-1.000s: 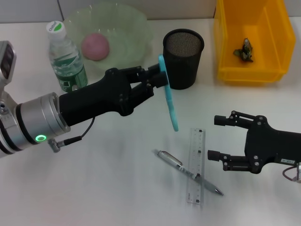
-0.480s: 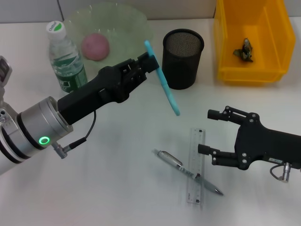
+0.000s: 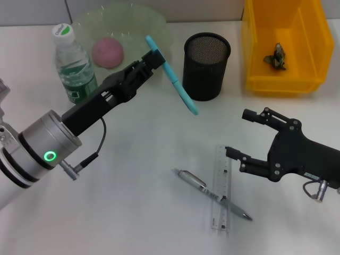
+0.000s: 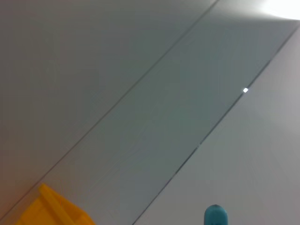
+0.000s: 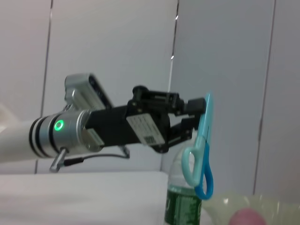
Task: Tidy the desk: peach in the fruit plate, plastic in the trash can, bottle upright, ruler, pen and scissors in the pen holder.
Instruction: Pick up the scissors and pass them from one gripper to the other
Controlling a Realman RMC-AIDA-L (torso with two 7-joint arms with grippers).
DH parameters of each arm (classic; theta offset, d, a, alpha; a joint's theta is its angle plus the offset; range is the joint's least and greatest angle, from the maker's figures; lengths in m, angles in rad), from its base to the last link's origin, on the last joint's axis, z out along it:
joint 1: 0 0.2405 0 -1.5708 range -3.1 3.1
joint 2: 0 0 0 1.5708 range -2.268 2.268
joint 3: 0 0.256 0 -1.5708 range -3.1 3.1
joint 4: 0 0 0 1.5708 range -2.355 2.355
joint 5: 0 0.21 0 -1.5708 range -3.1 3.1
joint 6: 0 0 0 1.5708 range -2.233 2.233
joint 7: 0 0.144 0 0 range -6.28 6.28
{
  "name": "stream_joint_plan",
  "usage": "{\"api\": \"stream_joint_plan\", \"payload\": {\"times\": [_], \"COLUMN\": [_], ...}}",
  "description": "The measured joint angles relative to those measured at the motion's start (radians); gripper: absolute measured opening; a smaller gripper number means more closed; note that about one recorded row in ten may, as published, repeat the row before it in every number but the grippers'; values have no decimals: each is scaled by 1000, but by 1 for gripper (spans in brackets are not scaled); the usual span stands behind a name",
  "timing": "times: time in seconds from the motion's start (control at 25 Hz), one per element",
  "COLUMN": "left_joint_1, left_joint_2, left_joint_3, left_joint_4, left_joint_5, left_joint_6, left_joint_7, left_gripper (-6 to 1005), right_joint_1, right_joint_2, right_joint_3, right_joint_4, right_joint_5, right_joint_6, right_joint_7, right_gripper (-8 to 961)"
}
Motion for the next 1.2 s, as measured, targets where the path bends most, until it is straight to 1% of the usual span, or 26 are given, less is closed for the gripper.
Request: {"api": "stream_joint_plan", "payload": {"times": [0.04,0.16,0.2,0.56,0.88,1.04,1.08,1.16,1.2], "left_joint_1": [0,-5,-5,-10,-11,-12,-12,-9,-9], "left_joint_2": [0,0,0,0,0,0,0,0,0], "left_joint_3": [0,-45,-76,-128,-159,-215,-215,-259,-259], "left_joint_4": [0,-51,-75,-143,-187,-198,-198,-198,-198], "left_joint_5": [0,4,8,12,18,64,64,102,102], "left_joint_6": [0,-15,-19,-20,-25,-35,-35,-48,-48], "left_joint_7": [0,0,-1,-18,-50,-109,-109,-135,-135], "left_gripper": [242,244,244,248,251,253,253,254,254], "right_joint_1": [0,1,1,10,26,45,45,55,60], "right_joint_2": [1,2,3,7,7,8,8,9,9], "right_joint_3": [4,8,8,26,49,49,49,51,52], "right_joint_4": [16,89,108,211,227,235,235,257,265], "right_joint_5": [8,59,72,130,130,131,131,142,147], "right_joint_6": [-2,-8,-10,-21,-30,-25,-25,-22,-19], "right_joint_7": [-20,-114,-133,-227,-230,-242,-242,-279,-293], "right_gripper": [813,813,813,814,814,814,814,814,814]}}
